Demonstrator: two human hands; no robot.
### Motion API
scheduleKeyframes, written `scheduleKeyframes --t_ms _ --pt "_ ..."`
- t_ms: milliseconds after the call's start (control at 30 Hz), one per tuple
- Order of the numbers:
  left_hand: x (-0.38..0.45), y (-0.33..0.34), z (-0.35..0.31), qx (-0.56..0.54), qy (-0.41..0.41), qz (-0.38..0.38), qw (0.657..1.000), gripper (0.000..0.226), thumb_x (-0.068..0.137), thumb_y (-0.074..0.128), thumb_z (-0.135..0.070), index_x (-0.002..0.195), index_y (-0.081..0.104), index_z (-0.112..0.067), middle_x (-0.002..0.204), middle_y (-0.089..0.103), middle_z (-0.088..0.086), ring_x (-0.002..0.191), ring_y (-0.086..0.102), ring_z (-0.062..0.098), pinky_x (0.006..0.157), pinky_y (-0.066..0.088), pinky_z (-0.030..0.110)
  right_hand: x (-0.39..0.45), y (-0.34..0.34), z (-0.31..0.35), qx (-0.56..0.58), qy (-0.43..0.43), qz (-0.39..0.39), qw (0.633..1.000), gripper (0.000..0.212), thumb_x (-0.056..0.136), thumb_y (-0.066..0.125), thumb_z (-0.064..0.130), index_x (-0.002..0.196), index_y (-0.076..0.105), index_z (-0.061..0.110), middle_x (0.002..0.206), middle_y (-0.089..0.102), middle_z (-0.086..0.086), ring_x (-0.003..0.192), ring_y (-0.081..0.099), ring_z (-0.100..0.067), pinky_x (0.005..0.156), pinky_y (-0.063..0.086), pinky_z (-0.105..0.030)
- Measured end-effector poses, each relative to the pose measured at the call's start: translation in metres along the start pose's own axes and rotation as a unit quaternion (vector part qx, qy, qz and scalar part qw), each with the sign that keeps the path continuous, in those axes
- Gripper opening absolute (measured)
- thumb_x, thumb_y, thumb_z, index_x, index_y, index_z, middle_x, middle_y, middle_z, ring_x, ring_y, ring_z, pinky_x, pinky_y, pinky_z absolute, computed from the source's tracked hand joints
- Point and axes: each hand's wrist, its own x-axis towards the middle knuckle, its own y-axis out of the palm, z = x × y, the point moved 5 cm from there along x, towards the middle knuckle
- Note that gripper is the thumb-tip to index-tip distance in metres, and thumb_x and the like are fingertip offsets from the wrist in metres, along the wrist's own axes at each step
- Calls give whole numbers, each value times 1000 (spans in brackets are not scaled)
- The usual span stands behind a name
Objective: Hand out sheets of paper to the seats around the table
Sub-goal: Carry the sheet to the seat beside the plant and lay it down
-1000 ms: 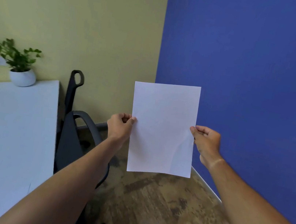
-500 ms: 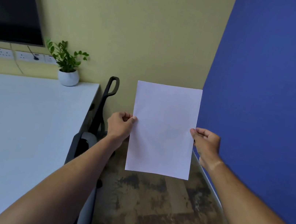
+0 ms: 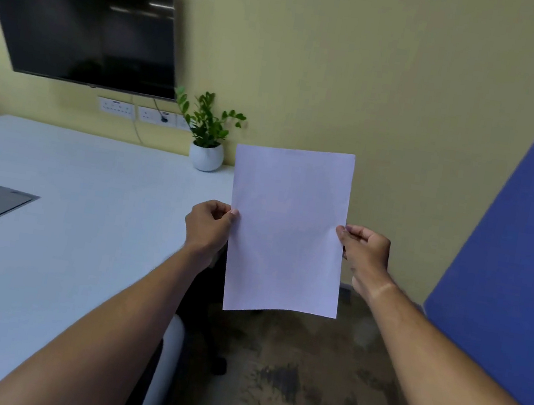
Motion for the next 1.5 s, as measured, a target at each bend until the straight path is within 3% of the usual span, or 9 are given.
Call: scheduleKeyframes --t_ms 133,400,633,700,767,933,1200,1400,1500 --pt "43 0 13 -8 -9 -43 999 13 84 67 -20 80 70 -8 84 72 8 78 67 21 83 59 46 64 51 -10 14 6 73 997 7 84 75 9 83 69 13 91 75 -11 81 70 -20 81 58 -32" --pt "115 -4 23 1 -31 -151 988 13 81 68 -23 79 72 -11 86 74 9 91 70 31 84 59 47 161 149 -10 20 11 198 980 8 86 73 9 81 69 14 85 74 -6 72 69 -15 73 57 -28" --pt "171 -23 33 9 -50 -243 969 12 86 67 -20 79 71 -11 82 71 6 73 62 19 80 58 41 205 226 -21 44 29 282 958 4 88 71 7 85 69 9 83 73 -7 68 68 -12 63 58 -22" --pt "192 -28 37 13 -49 -260 964 12 86 67 -19 78 70 -12 79 70 4 71 60 19 74 56 37 220 247 -27 47 40 301 952 5 88 71 7 84 68 9 83 73 -8 72 69 -15 69 60 -27" --pt "218 -32 41 18 -47 -271 961 13 87 67 -19 75 69 -12 76 67 3 68 57 18 68 52 32 237 270 -35 44 44 314 948 5 88 71 8 83 69 8 81 73 -7 71 70 -16 73 61 -31" --pt "290 -46 54 11 -51 -283 958 13 87 66 -17 77 69 -10 73 65 2 64 54 15 62 47 25 276 340 -46 26 41 340 939 7 89 71 8 82 69 9 78 73 -5 61 68 -8 58 55 -20" --pt "391 -73 83 -43 -92 -321 941 18 87 65 -14 69 64 -11 71 62 1 66 57 18 76 56 33 337 430 -81 -25 75 349 934 7 85 76 17 85 72 10 91 75 -12 79 68 -21 76 56 -36" --pt "450 -79 116 -115 -126 -379 910 14 87 67 -13 74 64 -9 86 66 6 78 62 21 79 57 32 370 472 -115 32 201 353 913 30 83 78 18 106 62 7 98 70 -15 72 68 -21 66 60 -31" --pt "473 -76 132 -151 -143 -413 887 11 88 68 -11 77 65 -10 96 68 8 82 65 21 81 58 32 378 498 -127 96 267 362 888 24 83 77 9 98 59 6 94 68 -13 79 68 -25 65 60 -31"
